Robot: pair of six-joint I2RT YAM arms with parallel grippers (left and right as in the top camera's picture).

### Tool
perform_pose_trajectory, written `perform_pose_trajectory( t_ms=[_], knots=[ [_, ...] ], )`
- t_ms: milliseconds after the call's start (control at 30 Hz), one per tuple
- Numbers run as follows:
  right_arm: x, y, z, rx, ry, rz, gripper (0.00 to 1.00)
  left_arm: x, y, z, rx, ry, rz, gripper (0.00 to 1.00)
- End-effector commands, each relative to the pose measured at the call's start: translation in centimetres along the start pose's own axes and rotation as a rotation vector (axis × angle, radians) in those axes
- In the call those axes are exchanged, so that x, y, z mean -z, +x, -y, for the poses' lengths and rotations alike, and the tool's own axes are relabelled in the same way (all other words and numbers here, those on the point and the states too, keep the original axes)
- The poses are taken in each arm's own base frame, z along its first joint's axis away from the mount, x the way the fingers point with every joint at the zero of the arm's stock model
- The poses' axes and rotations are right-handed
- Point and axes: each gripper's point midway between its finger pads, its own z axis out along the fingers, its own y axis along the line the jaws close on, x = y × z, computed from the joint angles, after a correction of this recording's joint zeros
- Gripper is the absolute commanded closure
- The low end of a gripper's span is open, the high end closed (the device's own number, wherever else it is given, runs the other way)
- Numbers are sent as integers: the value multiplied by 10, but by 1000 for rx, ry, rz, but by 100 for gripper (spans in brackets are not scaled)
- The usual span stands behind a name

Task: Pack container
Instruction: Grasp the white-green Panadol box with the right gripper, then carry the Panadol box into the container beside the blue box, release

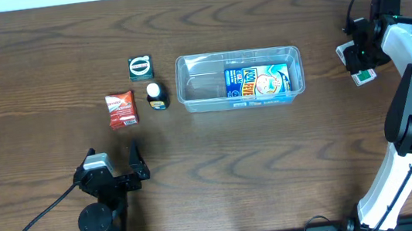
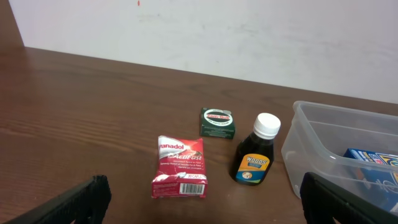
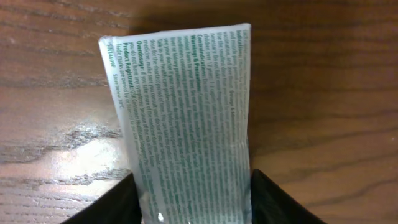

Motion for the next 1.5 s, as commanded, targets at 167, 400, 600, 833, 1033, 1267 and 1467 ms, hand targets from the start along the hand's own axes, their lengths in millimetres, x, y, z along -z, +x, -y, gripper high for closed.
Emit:
perform_pose_trajectory(
  t_ms=[167,400,600,833,1033,1267,1467],
  knots=[
    [-9,14,0,-67,-10,-53,58,-3,17,-1,-13,4,-38,2],
    [11,1,-6,-78,-44,-45,58,-3,17,-1,-13,4,-38,2],
    [59,-33,-14,-44,-66,13,60,-3,17,-1,-13,4,-38,2],
    [115,-71,-58,98,-171,106,60,-3,17,-1,-13,4,-38,2],
    [145,-85,-109,263,-196,132,60,-3,17,-1,-13,4,-38,2],
    [163,-86,-170,471,-230,138,60,-3,17,-1,-13,4,-38,2],
    [170,-68,-217,690,-275,101,60,-3,17,-1,-13,4,-38,2]
  ],
)
